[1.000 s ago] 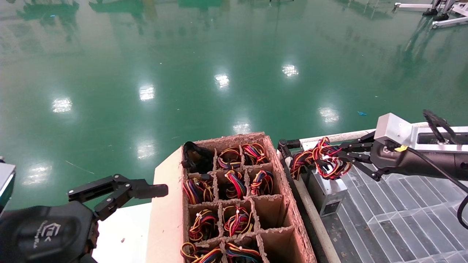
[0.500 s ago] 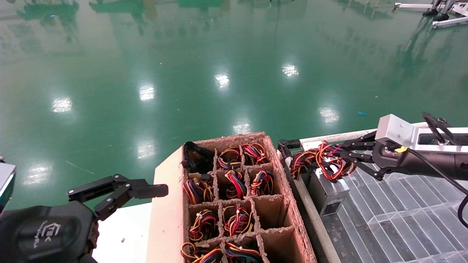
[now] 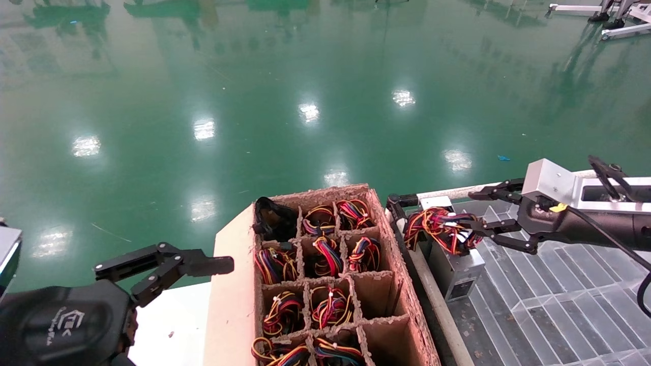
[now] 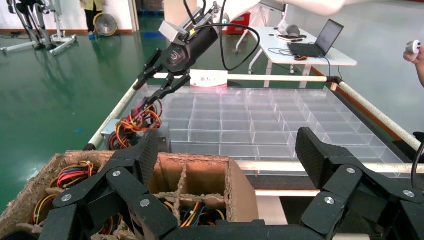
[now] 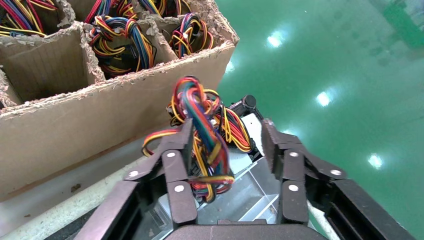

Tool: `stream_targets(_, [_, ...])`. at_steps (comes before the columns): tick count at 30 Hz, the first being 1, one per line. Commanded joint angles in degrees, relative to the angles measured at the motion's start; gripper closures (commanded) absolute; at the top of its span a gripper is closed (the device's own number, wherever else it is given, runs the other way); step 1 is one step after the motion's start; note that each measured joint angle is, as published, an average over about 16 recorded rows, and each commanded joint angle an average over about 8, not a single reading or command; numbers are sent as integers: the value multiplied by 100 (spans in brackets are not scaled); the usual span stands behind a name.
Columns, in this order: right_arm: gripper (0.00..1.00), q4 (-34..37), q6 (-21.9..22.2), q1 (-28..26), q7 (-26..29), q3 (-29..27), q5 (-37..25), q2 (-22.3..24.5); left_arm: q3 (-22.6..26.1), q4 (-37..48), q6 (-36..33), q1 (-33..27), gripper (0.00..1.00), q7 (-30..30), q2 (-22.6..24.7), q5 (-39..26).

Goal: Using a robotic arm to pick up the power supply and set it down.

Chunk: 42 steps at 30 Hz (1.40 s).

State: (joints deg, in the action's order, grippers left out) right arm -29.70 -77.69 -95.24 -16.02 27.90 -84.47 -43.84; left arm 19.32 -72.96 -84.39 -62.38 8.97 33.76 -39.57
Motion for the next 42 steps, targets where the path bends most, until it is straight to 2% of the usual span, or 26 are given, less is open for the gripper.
stream_targets(1, [0, -2, -3, 0, 3, 0, 2, 1, 0, 0, 0, 0, 0, 0, 0, 0])
stream_targets(13, [0, -214, -46, 159, 134, -58, 208, 46, 1, 1, -1, -1, 0, -1, 0, 0])
stream_targets(42, [0, -2330, -429, 1785, 1423, -631, 2262, 470, 4, 3, -1, -3, 0, -3, -1, 2])
